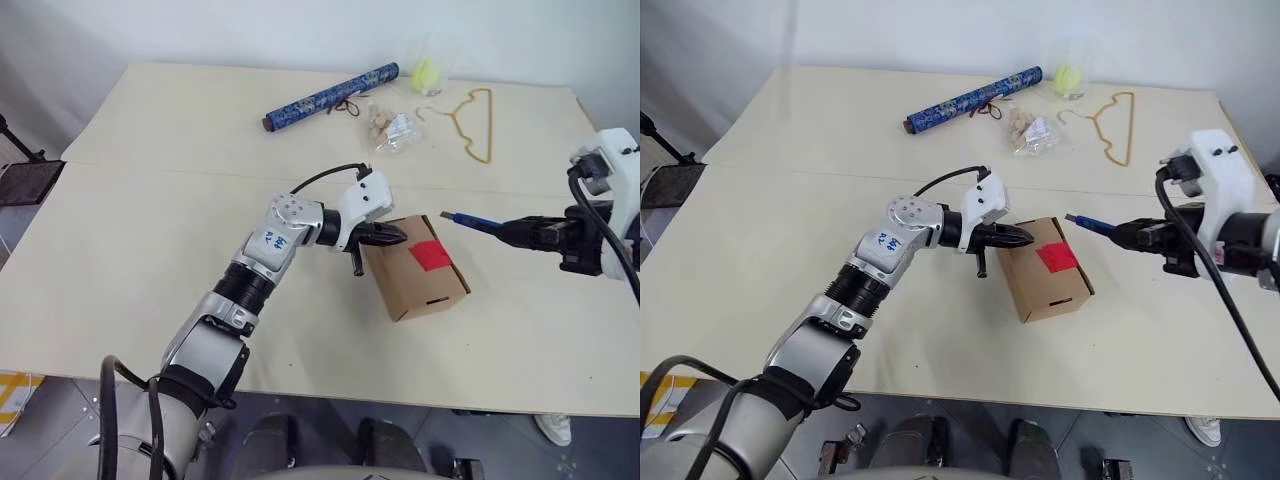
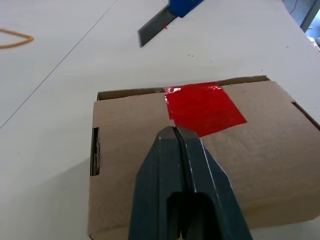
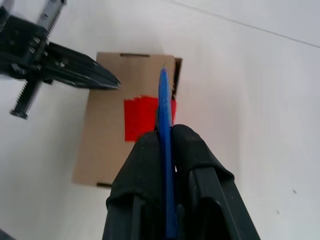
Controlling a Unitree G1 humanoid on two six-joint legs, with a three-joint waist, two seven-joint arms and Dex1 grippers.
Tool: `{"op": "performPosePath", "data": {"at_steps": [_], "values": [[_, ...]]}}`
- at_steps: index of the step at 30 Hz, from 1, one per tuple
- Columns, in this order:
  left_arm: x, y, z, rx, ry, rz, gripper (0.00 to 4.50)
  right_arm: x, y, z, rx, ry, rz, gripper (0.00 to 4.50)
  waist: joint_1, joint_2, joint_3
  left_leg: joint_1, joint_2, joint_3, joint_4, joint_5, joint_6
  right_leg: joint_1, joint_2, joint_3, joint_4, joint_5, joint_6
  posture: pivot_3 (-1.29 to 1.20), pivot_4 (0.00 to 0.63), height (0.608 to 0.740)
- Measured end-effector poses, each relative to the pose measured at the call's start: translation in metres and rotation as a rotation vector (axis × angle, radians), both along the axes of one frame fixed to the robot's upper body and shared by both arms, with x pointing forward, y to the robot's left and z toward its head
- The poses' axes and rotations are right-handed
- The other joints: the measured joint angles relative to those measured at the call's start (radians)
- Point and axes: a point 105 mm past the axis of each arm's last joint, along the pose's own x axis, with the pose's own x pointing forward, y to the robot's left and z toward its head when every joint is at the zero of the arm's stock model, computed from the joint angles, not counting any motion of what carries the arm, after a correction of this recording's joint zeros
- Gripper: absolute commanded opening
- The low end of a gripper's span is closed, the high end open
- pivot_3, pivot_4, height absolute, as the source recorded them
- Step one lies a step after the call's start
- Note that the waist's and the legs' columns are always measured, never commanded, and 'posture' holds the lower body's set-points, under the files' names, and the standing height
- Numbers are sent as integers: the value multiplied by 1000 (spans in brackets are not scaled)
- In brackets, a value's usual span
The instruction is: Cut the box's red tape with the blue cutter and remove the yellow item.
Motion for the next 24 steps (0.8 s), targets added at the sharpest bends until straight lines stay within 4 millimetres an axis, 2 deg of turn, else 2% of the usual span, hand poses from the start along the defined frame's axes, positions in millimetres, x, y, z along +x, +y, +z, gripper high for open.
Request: {"op": "performPosePath", "data": {"at_steps": [3,8,24], "values": [[-1,0,-4,23,20,0,0,8,5,-3,15,7,-3,159,0,0,0,0,0,0,0,0,0,0,0,0,0,0,0,0,150,740],[-5,-2,-9,90,12,-12,0,18,4,-19,-38,88,-42,159,2,0,0,0,0,0,1,0,0,0,0,-1,2,1,0,0,150,740],[-5,-8,-8,135,-1,25,0,34,5,-21,-68,116,-50,159,-1,0,0,0,1,1,3,2,1,0,0,-1,3,3,-1,0,150,740]]}}
